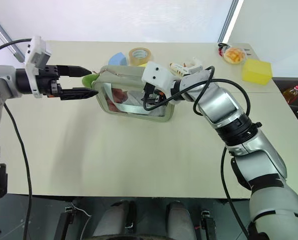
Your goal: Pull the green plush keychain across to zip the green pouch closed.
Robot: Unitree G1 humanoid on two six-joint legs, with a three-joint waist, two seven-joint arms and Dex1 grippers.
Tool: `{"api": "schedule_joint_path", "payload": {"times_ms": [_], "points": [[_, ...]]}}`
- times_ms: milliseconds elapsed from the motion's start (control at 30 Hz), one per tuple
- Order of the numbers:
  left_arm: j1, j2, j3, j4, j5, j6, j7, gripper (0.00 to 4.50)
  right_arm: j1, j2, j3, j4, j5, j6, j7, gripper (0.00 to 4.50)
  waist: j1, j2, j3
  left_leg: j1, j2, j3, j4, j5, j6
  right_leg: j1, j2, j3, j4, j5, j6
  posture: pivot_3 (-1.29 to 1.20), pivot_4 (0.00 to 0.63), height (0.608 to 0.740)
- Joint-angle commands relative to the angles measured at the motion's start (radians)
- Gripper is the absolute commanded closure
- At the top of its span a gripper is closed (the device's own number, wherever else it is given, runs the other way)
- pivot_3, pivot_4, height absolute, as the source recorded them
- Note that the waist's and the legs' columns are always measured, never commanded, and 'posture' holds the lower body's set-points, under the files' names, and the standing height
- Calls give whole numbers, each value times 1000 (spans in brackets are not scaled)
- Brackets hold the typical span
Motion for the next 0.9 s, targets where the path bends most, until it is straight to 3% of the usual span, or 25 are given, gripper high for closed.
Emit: {"api": "schedule_joint_path", "payload": {"times_ms": [33, 67, 333, 467, 567, 767, 900], "points": [[18, 33, 43, -33, -17, 1, 5, 0, -53, -81, -20, 48, -94, -197, 75, 4211, 3, 0, 0, 0, 0, 0, 0, 0, 0, 0, 0, 0, 0, 0, 0, 0, 150, 740], [24, 40, 46, -35, -21, 2, 3, 0, -58, -96, -27, 68, -106, -243, 101, 4398, 4, 0, 0, 0, 0, 0, 0, 0, 0, 0, 0, 0, 0, 0, 0, 0, 150, 740], [24, 13, 36, -42, -27, -14, 36, 0, -20, 5, -82, 130, -93, -273, 141, 4398, -5, 0, 1, 1, 1, 0, 0, 0, 0, 0, 0, 0, 0, 0, 0, 0, 150, 740], [16, 14, 47, -24, -32, -12, 46, 0, -6, 16, -122, 125, -79, -236, 161, 3052, -1, 0, 1, 1, 1, 1, 0, 0, -1, 0, 0, 0, 0, 0, 0, 0, 150, 740], [16, 18, 57, 30, -17, -36, 58, 0, 13, -26, -165, 81, -101, -223, 143, 1489, 6, 0, 1, 1, 1, 0, 0, 1, -1, 1, 0, 0, 0, 0, 0, 0, 150, 740], [-34, 74, 64, 246, 51, -153, 47, 0, 73, -156, -276, -112, -53, -74, 184, 1489, 7, 0, 1, 0, 0, 0, 0, 1, -1, 0, 0, -1, -1, 0, 0, 0, 150, 740], [-53, 46, 34, 354, 83, -226, 29, 0, 175, -173, -281, -172, -53, -21, 173, 1489, 6, -1, 0, 2, 0, 3, 0, 0, -1, 3, 0, -1, -1, 0, 0, 0, 150, 740]]}}
